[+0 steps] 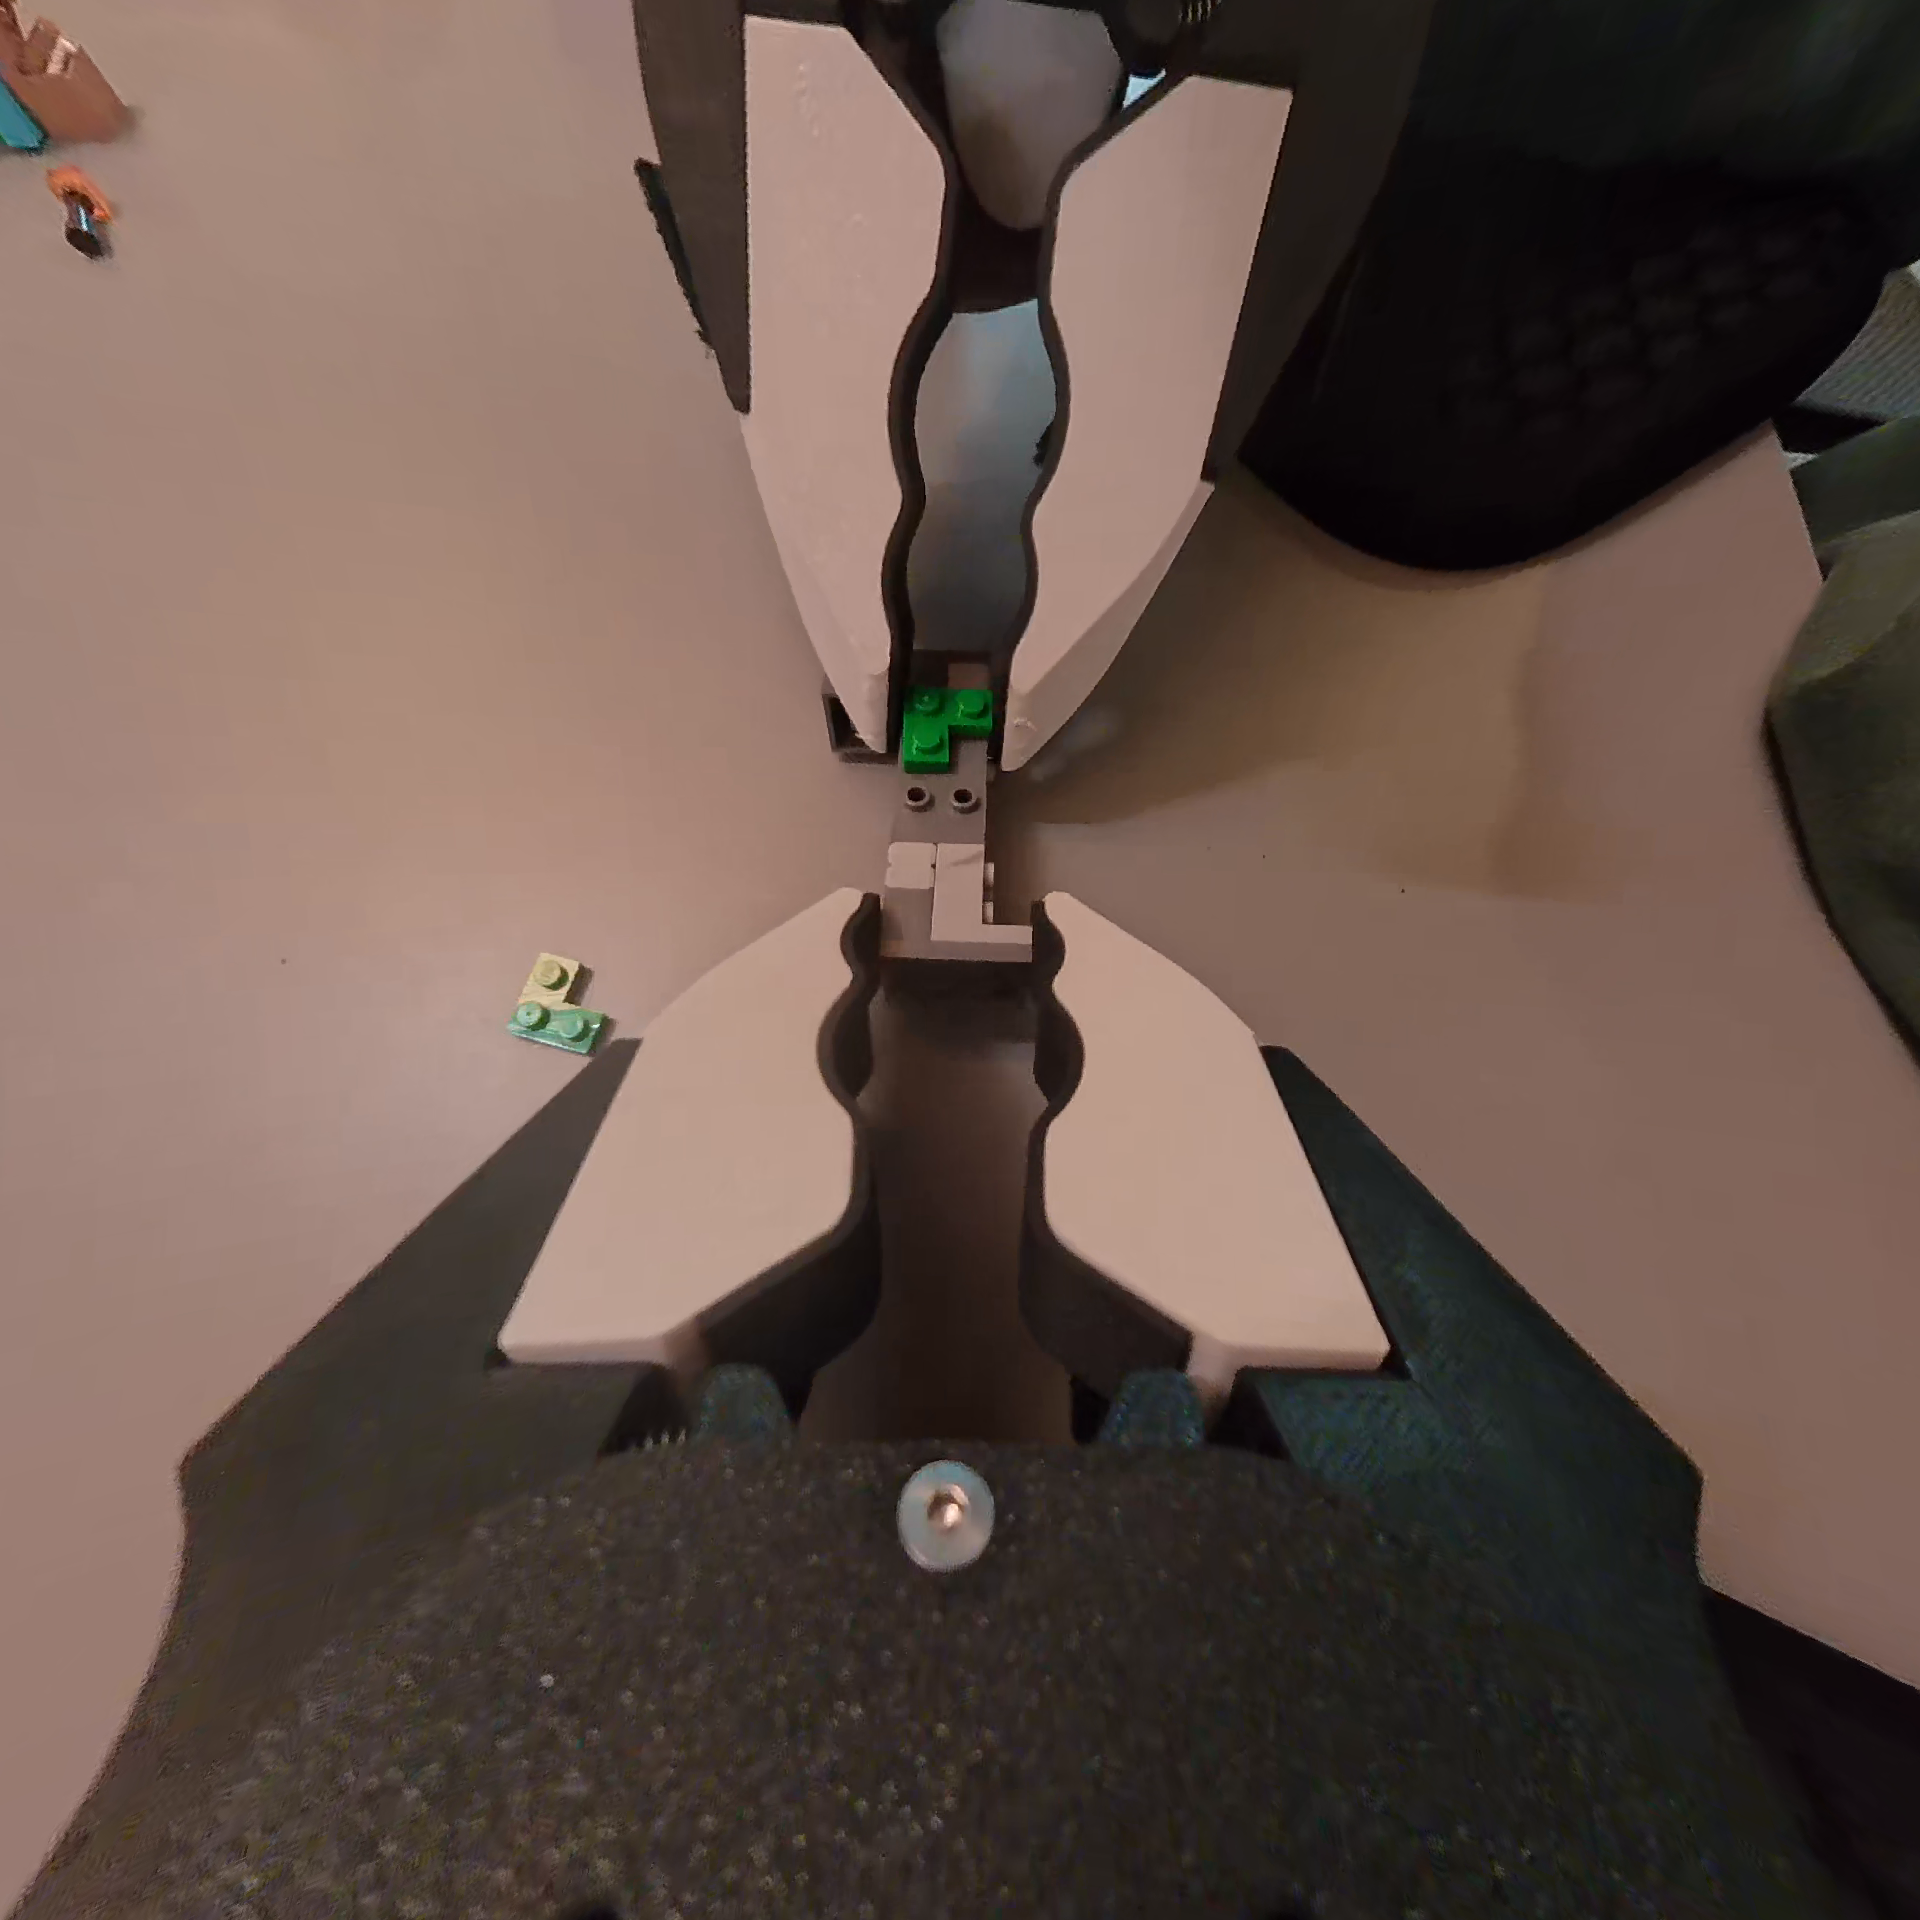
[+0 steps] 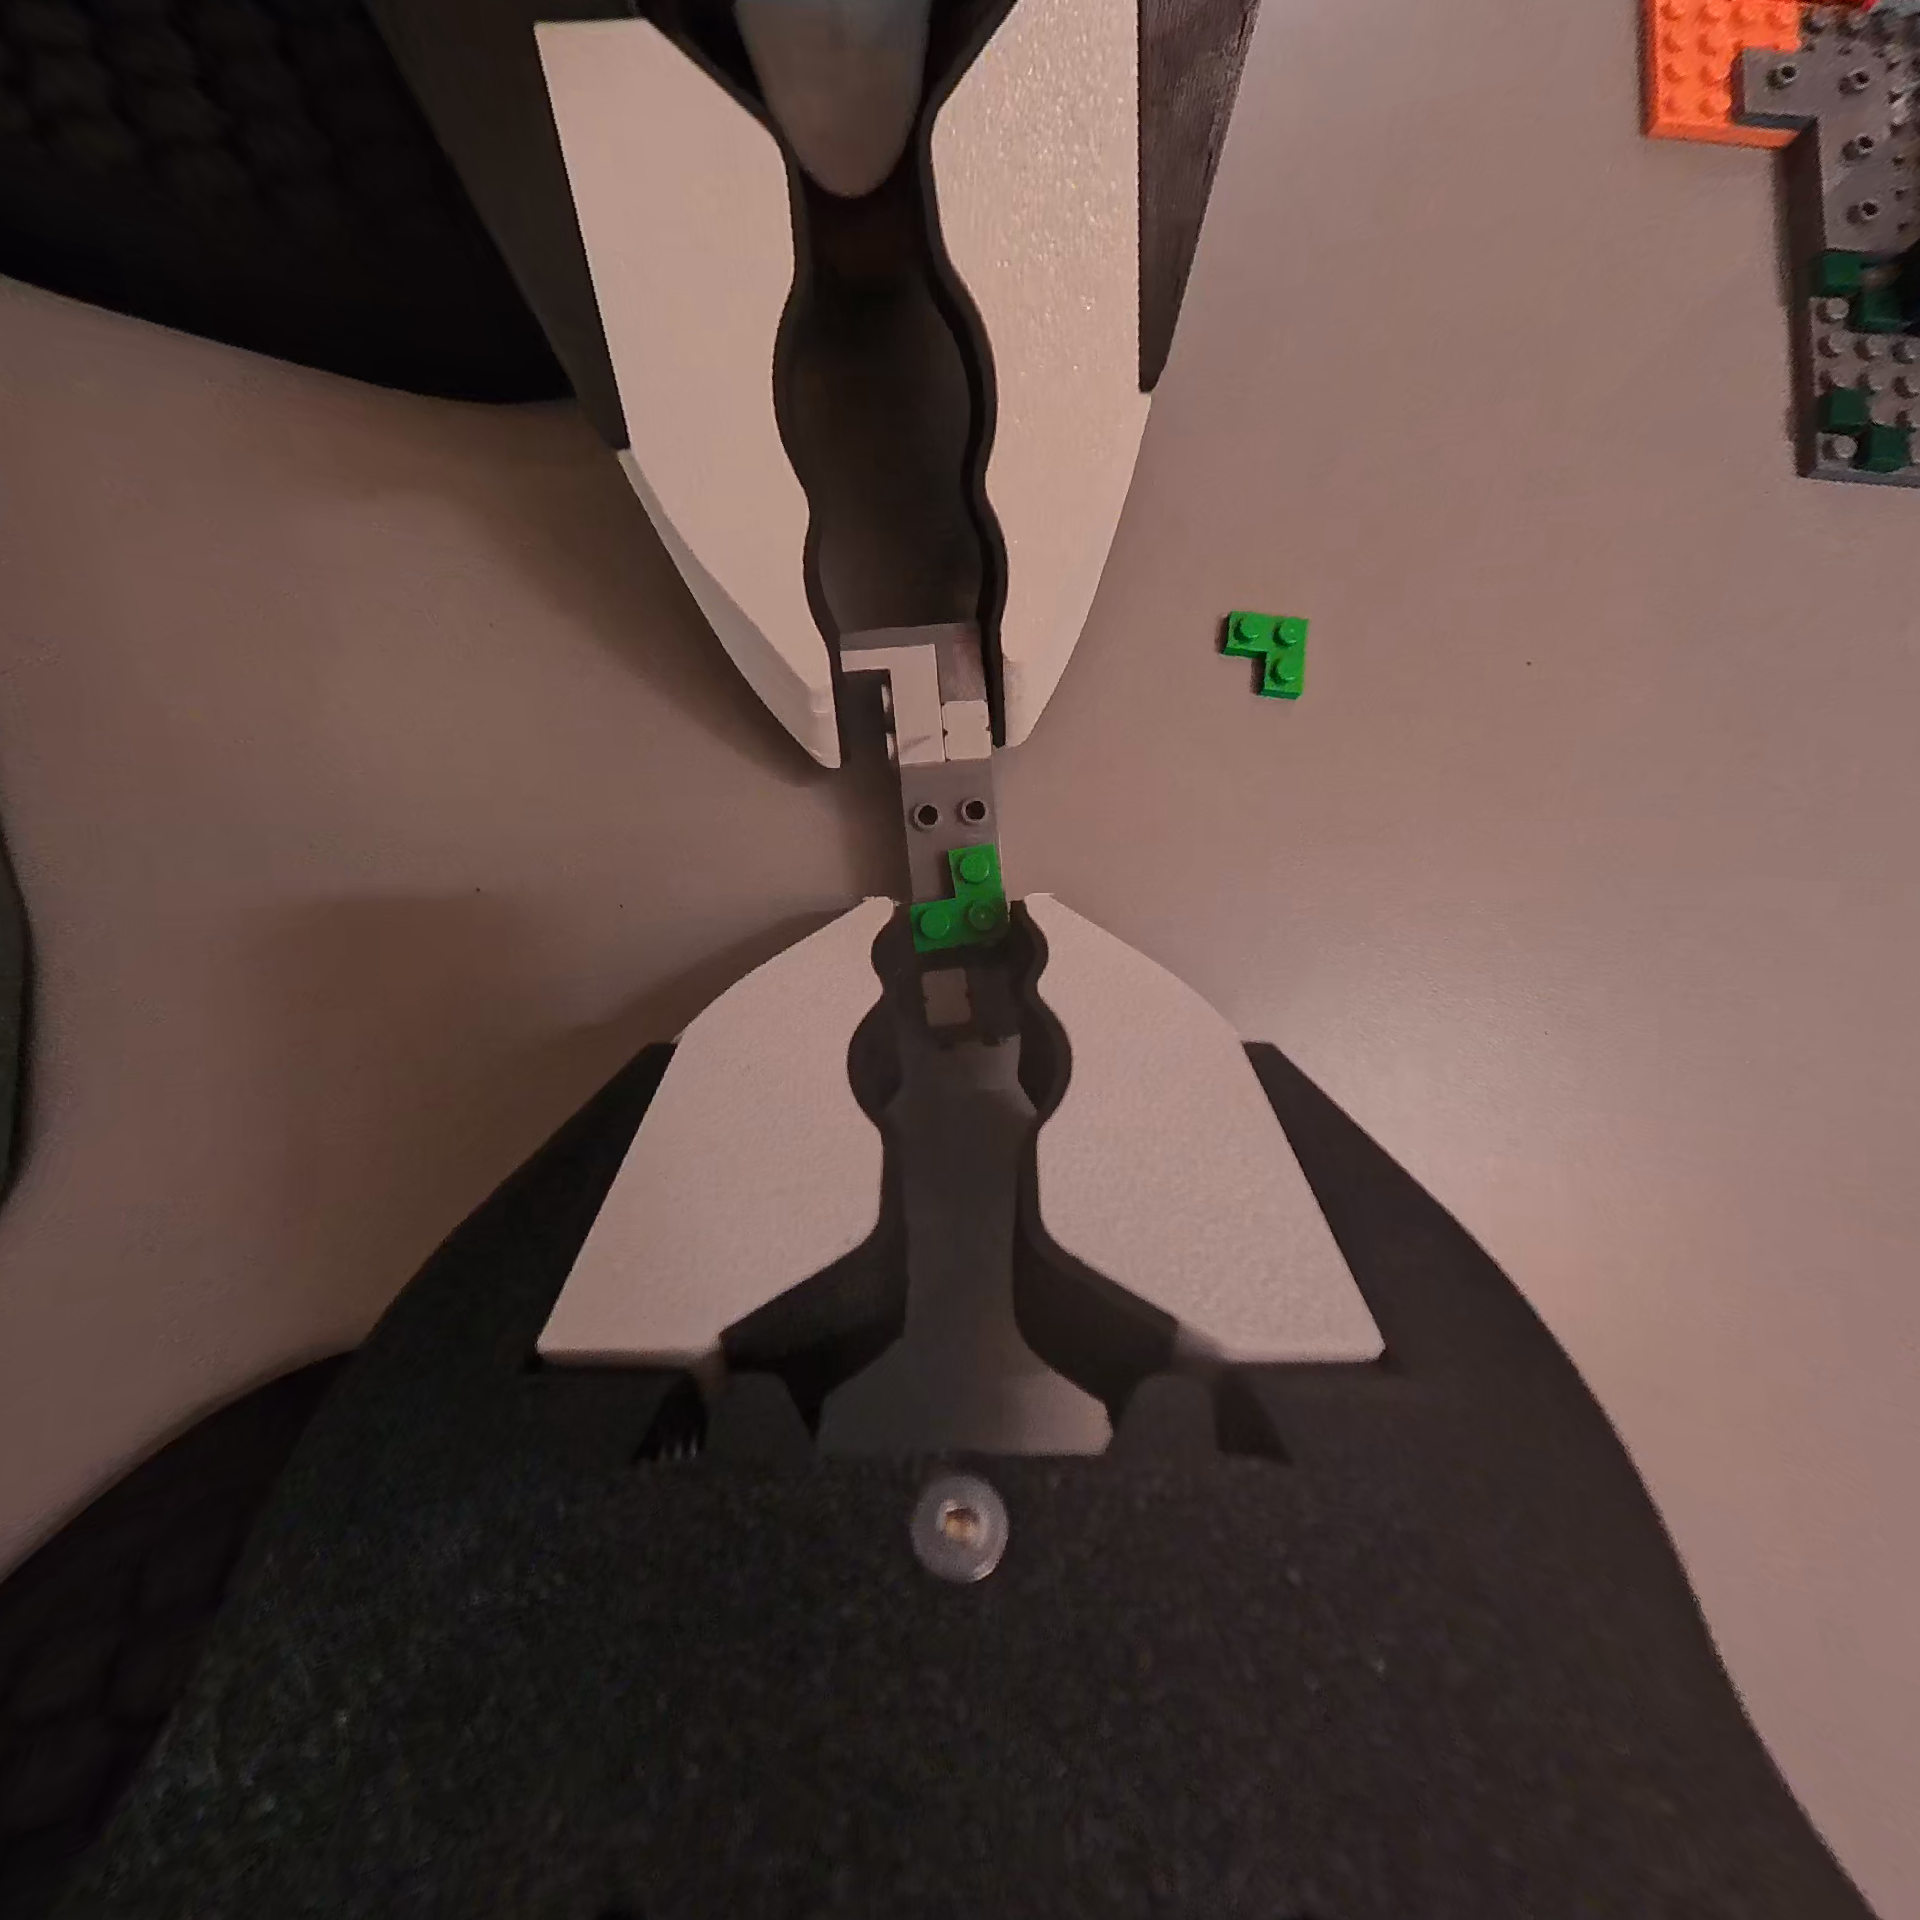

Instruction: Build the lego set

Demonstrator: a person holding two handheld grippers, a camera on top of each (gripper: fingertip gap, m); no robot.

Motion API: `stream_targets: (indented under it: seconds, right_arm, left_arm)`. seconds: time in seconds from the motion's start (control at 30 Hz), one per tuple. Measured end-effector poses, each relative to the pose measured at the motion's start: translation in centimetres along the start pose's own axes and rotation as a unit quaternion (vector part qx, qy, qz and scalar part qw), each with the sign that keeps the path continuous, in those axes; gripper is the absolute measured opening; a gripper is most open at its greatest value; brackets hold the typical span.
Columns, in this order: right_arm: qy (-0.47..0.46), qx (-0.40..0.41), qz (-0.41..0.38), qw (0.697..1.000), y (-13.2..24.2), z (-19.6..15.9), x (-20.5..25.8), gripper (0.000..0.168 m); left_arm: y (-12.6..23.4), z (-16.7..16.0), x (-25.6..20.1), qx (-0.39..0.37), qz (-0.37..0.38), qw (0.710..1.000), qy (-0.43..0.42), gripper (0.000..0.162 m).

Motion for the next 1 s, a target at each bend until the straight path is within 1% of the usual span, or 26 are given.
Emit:
stream_targets:
  seconds: [0.33, 0.63, 0.8, 1.0]
  right_arm:
    - [-0.003, -0.001, 0.008, 1.000, 0.0, -0.1, 0.0, 0.019]
    - [0.007, 0.000, 0.009, 1.000, 0.3, -0.2, 0.2, 0.029]
    - [0.035, -0.012, -0.019, 0.999, 1.1, 0.1, 0.4, 0.034]
    - [0.081, -0.055, -0.103, 0.990, 2.0, 0.4, 0.2, 0.041]
  left_arm:
    - [-0.2, -0.2, -0.1, 0.009, -0.004, 1.000, 0.000, 0.027]
    - [-0.2, -0.2, -0.1, 0.009, -0.002, 1.000, 0.003, 0.027]
    - [0.1, -0.1, 0.4, -0.005, 0.008, 1.000, 0.019, 0.027]
    - [0.5, 0.1, 0.7, -0.026, 0.015, 0.999, 0.029, 0.027]
Point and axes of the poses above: each gripper's, where its closed fingertips meet, y back along the fingers, z out of its top, x = y × z across the jaws, the point moved 5 cm from there along y, back along the fingers, and after that the axes turned 11 degrees about -y, right-handed, at the moved point
